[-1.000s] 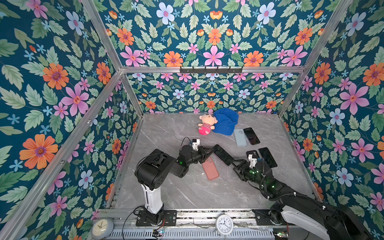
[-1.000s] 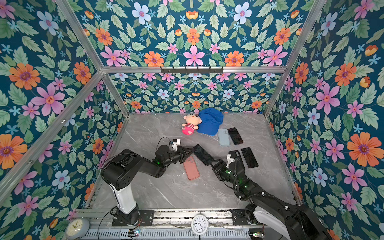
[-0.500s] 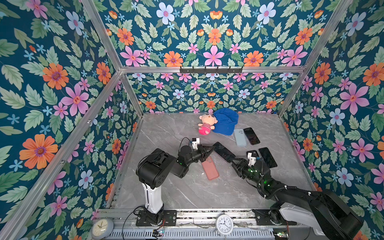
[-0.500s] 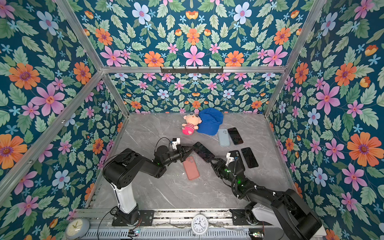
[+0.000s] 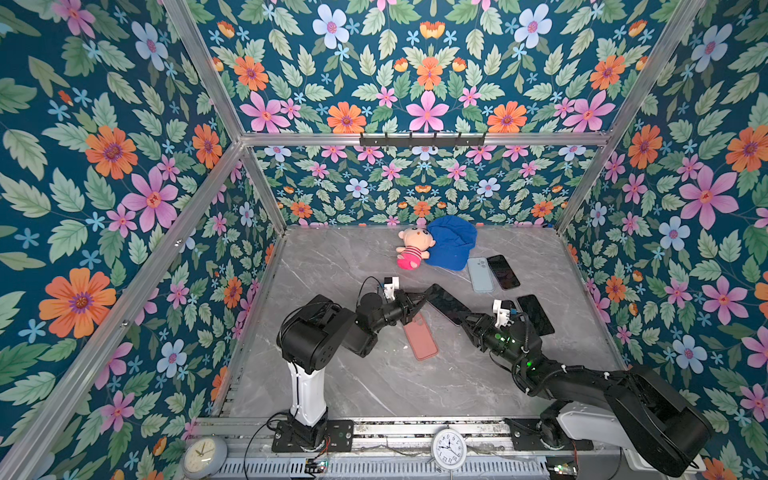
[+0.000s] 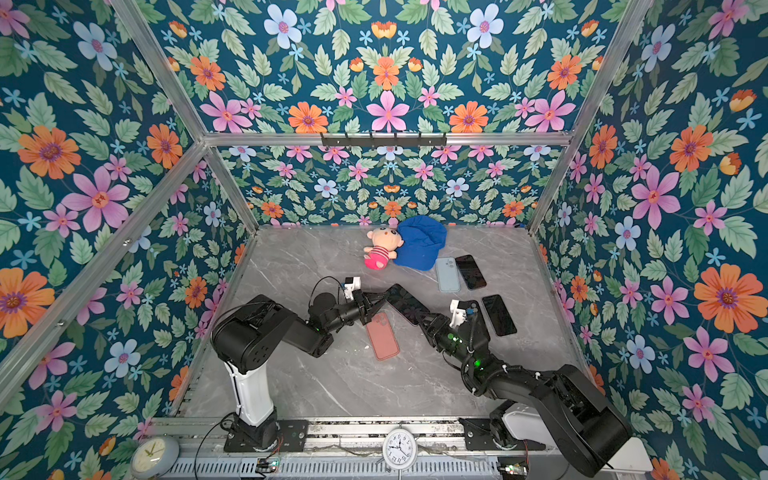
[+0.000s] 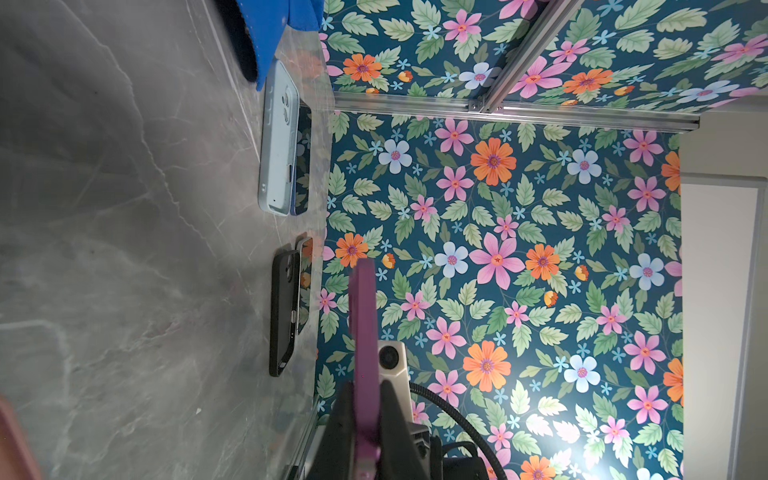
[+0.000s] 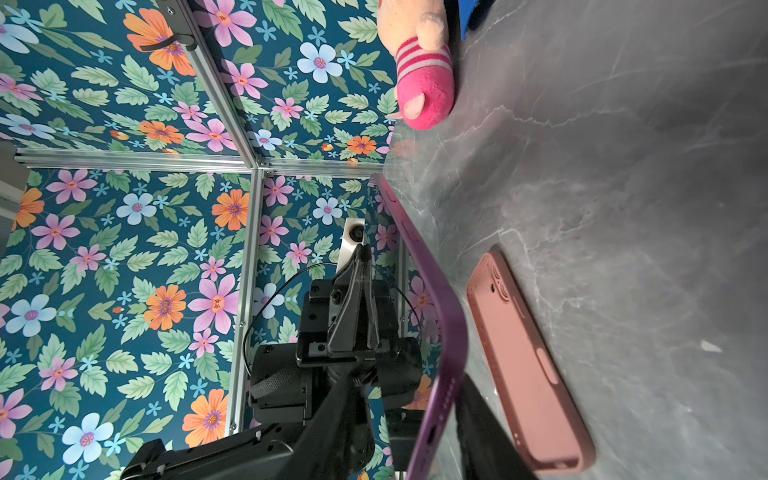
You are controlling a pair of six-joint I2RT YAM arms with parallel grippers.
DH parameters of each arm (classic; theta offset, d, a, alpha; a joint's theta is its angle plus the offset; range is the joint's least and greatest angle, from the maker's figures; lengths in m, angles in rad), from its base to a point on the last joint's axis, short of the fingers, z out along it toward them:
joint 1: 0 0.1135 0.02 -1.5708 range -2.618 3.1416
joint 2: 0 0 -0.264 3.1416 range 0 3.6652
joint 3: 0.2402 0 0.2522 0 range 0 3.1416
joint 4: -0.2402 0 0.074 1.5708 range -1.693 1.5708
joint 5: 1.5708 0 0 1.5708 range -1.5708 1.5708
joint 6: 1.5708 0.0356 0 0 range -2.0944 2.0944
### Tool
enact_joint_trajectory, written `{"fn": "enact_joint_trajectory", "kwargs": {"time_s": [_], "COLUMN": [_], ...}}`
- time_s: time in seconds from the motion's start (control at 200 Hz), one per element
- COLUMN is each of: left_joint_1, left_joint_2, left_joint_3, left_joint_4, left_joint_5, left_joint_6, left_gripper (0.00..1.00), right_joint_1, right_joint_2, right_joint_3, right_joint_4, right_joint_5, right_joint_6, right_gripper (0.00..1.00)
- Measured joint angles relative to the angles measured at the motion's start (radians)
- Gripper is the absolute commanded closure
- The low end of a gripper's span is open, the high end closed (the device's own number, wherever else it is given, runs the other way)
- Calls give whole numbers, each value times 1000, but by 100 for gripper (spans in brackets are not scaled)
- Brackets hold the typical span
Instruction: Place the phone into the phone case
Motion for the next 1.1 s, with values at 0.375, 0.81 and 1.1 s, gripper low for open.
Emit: {"fn": "enact_joint_trajectory", "kwargs": {"time_s": [0.375, 0.81, 1.1], "left_joint_1": [12, 3, -7], "left_joint_2": [2, 11, 10], "left_joint_3": [-5, -11, -25], "left_joint_4": [23, 61, 77], "left_joint_5": [2, -9, -13], "left_joint_6": [-17, -32, -41], "left_gripper": [100, 100, 100], "right_joint_1": [-6, -6, -6], "right_joint_2": [-39, -42, -101], "right_joint_3": [8, 18, 18], "right_joint_4": [-52, -62, -113], "right_joint_5": [8, 11, 7], "right_joint_6": [-4, -9, -43], "right_gripper": [76, 81, 80]}}
